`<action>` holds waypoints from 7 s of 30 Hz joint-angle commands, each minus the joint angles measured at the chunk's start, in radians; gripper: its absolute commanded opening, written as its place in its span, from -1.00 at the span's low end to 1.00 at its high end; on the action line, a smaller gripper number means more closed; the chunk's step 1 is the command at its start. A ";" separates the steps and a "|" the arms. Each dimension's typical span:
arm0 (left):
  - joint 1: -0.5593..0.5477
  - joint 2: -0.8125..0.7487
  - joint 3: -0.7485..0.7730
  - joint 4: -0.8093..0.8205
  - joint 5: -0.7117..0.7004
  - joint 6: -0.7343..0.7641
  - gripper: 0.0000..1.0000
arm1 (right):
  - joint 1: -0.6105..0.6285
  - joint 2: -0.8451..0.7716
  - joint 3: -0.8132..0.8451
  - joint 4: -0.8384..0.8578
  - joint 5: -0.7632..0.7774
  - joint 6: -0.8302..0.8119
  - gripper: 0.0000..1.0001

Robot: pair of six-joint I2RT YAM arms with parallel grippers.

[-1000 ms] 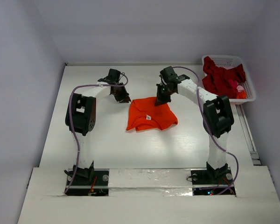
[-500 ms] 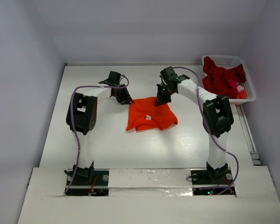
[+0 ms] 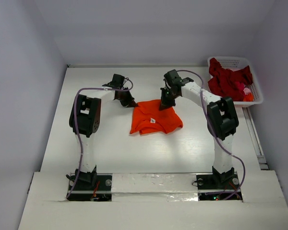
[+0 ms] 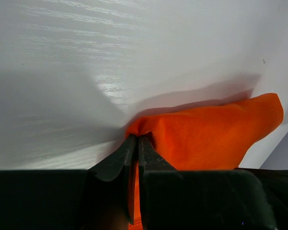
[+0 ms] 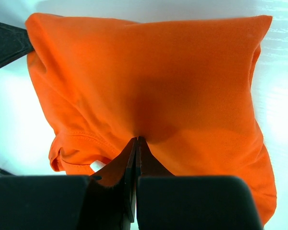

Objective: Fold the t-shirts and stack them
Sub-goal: Fold the tshirt

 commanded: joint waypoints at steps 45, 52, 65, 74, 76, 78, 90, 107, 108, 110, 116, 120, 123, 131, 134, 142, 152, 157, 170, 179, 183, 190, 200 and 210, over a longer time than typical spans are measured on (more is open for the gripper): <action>0.060 -0.205 -0.030 -0.140 -0.035 0.050 -1.00 | 0.028 0.021 -0.057 0.075 0.017 0.079 -1.00; 0.079 -0.212 -0.018 -0.150 -0.023 0.051 -1.00 | 0.037 0.026 -0.037 0.064 0.021 0.080 -1.00; 0.099 -0.209 0.008 -0.184 -0.016 0.062 -0.99 | 0.046 0.012 -0.103 0.098 0.029 0.103 -1.00; 0.119 -0.215 -0.013 -0.189 -0.012 0.079 -1.00 | 0.046 0.002 -0.220 0.176 0.003 0.155 -1.00; 0.129 -0.215 -0.015 -0.189 -0.010 0.081 -1.00 | 0.046 0.006 -0.234 0.188 -0.006 0.166 -1.00; 0.129 -0.215 -0.016 -0.189 -0.009 0.084 -1.00 | 0.046 0.002 -0.252 0.205 -0.006 0.181 -1.00; 0.157 -0.214 -0.027 -0.189 -0.007 0.091 -1.00 | 0.005 -0.038 -0.255 0.185 0.067 0.209 -1.00; 0.237 -0.203 0.004 -0.209 -0.039 0.100 -1.00 | 0.005 -0.034 -0.245 0.182 0.058 0.211 -1.00; 0.237 -0.205 0.004 -0.209 -0.039 0.100 -0.94 | 0.005 -0.032 -0.243 0.180 0.057 0.211 -1.00; 0.237 -0.211 0.001 -0.203 -0.029 0.094 -0.90 | 0.005 -0.034 -0.234 0.177 0.054 0.205 -1.00; 0.174 -0.234 -0.009 -0.164 0.085 0.073 -0.85 | 0.005 -0.034 -0.232 0.174 0.060 0.197 -1.00; 0.100 -0.215 0.025 -0.138 0.120 0.062 -0.85 | 0.005 -0.032 -0.229 0.174 0.044 0.191 -1.00; 0.073 -0.209 0.030 -0.104 0.140 0.035 -0.85 | 0.005 -0.035 -0.222 0.168 0.041 0.183 -1.00; -0.010 -0.198 -0.012 -0.129 0.108 0.059 -0.87 | 0.005 -0.067 -0.263 0.174 0.057 0.166 -1.00; -0.032 -0.215 -0.093 -0.136 0.062 0.082 -0.87 | 0.005 -0.084 -0.295 0.187 0.057 0.172 -1.00; -0.072 -0.160 -0.298 -0.133 0.070 0.113 -0.91 | 0.005 -0.143 -0.355 0.193 0.054 0.171 -1.00; -0.114 -0.212 -0.311 -0.161 0.054 0.113 -0.92 | 0.057 -0.186 -0.259 0.096 0.118 0.097 -1.00; -0.114 -0.214 -0.289 -0.173 0.043 0.110 -0.92 | 0.069 -0.166 -0.098 0.047 0.115 0.082 -1.00; -0.114 -0.225 -0.269 -0.184 0.048 0.100 -0.92 | 0.079 0.074 0.121 -0.033 0.066 0.005 -1.00; -0.124 -0.251 -0.243 -0.219 0.068 0.116 -0.92 | 0.089 0.155 0.119 -0.028 0.044 -0.004 -1.00; -0.133 -0.269 -0.256 -0.233 0.079 0.125 -0.91 | 0.089 0.224 0.191 -0.036 0.018 0.013 -1.00; -0.142 -0.326 -0.300 -0.262 0.086 0.156 -0.91 | 0.089 0.350 0.380 -0.089 -0.003 0.028 -1.00; -0.142 -0.382 -0.311 -0.299 0.056 0.164 -0.93 | 0.089 0.403 0.498 -0.134 -0.012 0.036 -1.00; -0.104 -0.426 -0.144 -0.209 -0.085 0.053 -0.92 | 0.089 0.168 0.372 -0.129 0.067 -0.012 -1.00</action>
